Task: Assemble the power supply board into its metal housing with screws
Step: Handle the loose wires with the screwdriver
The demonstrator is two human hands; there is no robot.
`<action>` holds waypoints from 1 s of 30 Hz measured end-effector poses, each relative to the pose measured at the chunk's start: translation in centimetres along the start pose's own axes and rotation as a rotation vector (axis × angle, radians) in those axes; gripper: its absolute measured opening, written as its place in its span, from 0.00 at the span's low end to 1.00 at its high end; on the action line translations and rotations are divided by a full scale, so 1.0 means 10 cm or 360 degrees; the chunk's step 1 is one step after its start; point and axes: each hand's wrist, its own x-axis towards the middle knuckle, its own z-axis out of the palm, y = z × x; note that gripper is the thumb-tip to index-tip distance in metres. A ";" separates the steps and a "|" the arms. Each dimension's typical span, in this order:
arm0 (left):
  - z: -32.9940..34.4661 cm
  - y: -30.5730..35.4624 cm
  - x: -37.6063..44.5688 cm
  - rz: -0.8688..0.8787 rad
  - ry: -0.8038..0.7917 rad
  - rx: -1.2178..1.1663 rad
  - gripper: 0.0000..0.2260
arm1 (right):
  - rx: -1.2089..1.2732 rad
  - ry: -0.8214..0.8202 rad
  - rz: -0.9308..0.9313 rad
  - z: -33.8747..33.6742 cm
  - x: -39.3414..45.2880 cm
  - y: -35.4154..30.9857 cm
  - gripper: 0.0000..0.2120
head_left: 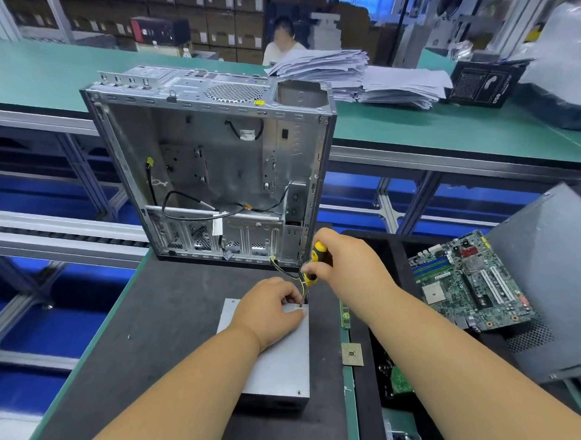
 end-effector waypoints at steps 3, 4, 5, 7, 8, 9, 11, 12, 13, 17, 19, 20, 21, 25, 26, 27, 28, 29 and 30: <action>0.00 0.00 0.00 -0.0007 0.0002 0.0006 0.06 | -0.0010 0.0053 0.0015 0.06 -0.05 -0.02 0.15; 0.00 0.00 0.00 -0.0006 0.0006 -0.0003 0.05 | -0.0051 0.0059 -0.0052 0.11 -0.07 -0.06 0.15; 0.00 0.01 0.01 -0.0005 0.0011 -0.0011 0.04 | -0.0118 0.0056 -0.0134 0.16 -0.09 -0.10 0.15; 0.01 0.01 0.01 -0.0018 0.0010 -0.0013 0.05 | -0.0212 0.0039 -0.0245 0.23 -0.10 -0.15 0.14; 0.01 0.02 0.01 -0.0028 0.0004 -0.0007 0.05 | -0.0205 0.0028 -0.0265 0.24 -0.09 -0.16 0.14; 0.01 0.02 0.01 -0.0035 -0.0006 -0.0004 0.06 | -0.0150 0.0011 -0.0260 0.24 -0.08 -0.15 0.13; 0.01 0.03 0.01 -0.0051 -0.0023 -0.0013 0.08 | -0.0001 -0.0052 -0.0201 0.24 -0.05 -0.10 0.12; 0.01 0.03 0.01 -0.0062 -0.0029 -0.0017 0.09 | 0.0045 -0.0071 -0.0182 0.24 -0.04 -0.08 0.12; 0.00 0.03 0.01 -0.0075 -0.0033 -0.0017 0.09 | 0.0070 -0.0067 -0.0174 0.26 -0.04 -0.06 0.12; 0.00 0.05 -0.01 -0.0129 -0.0021 -0.0028 0.09 | 0.0173 0.0043 -0.0147 0.34 -0.05 -0.06 0.17; 0.00 0.05 -0.02 -0.0143 -0.0025 -0.0035 0.09 | 0.0191 0.0078 -0.0130 0.35 -0.05 -0.05 0.18; -0.01 0.05 -0.02 -0.0146 -0.0031 -0.0035 0.09 | 0.0201 0.0088 -0.0118 0.34 -0.05 -0.05 0.19; -0.02 0.05 -0.02 -0.0146 -0.0039 -0.0034 0.09 | 0.0212 0.0093 -0.0103 0.33 -0.04 -0.04 0.18; -0.03 0.07 0.00 -0.0195 -0.0029 -0.0087 0.12 | 0.0251 0.0125 0.0002 0.22 -0.09 0.05 0.13; -0.03 0.07 0.01 -0.0221 -0.0023 -0.0117 0.13 | 0.0312 0.0163 0.0038 0.19 -0.12 0.09 0.12; -0.02 0.07 0.02 -0.0247 -0.0021 -0.0137 0.12 | 0.0401 0.0226 0.0075 0.15 -0.16 0.14 0.11; -0.01 0.08 0.04 -0.0270 -0.0024 -0.0137 0.10 | 0.0506 0.0306 0.0106 0.11 -0.19 0.18 0.11; 0.00 0.08 0.06 -0.0293 -0.0030 -0.0111 0.08 | 0.0606 0.0388 0.0130 0.07 -0.23 0.23 0.11; 0.02 0.08 0.08 -0.0320 -0.0039 -0.0071 0.05 | 0.0677 0.0456 0.0146 0.04 -0.26 0.27 0.11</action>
